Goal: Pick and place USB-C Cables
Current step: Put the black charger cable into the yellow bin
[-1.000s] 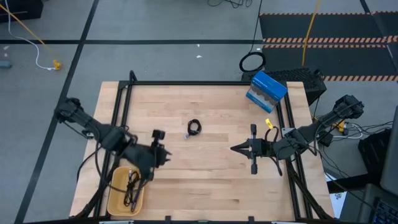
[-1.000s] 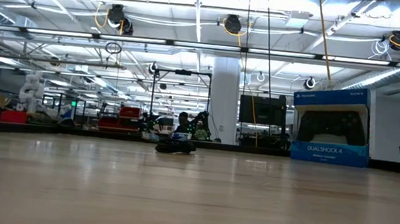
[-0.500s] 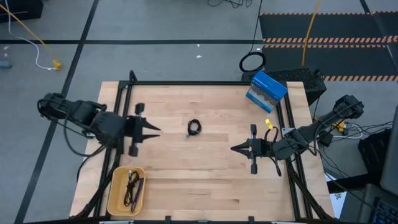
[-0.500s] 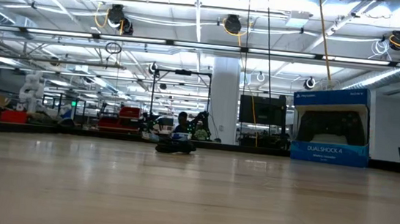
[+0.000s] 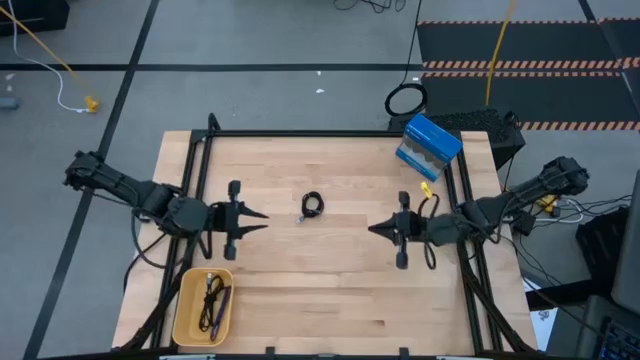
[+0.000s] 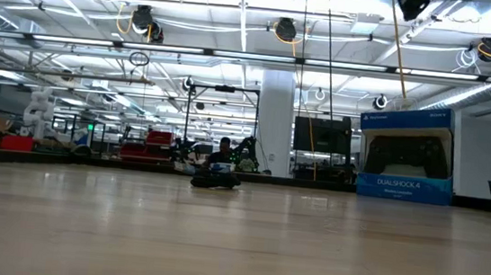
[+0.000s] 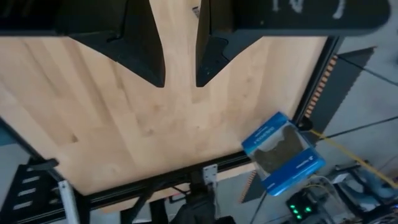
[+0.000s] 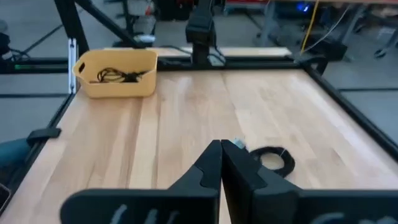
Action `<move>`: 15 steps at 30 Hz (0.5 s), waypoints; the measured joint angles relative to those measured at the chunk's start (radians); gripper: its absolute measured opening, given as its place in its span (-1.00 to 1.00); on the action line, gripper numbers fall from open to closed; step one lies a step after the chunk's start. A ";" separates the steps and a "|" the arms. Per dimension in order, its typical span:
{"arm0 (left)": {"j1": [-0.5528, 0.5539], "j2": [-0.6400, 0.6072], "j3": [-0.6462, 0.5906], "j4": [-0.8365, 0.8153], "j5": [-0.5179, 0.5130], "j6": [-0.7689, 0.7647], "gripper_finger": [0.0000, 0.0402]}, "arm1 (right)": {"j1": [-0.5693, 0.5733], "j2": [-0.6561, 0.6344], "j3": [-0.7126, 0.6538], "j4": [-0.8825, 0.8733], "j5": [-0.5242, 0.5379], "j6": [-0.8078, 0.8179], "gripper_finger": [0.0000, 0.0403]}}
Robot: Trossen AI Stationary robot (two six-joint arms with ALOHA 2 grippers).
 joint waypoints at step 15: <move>0.000 0.003 -0.015 0.068 -0.006 -0.028 -0.54 | -0.302 0.162 0.517 -0.643 -0.331 -0.018 -1.00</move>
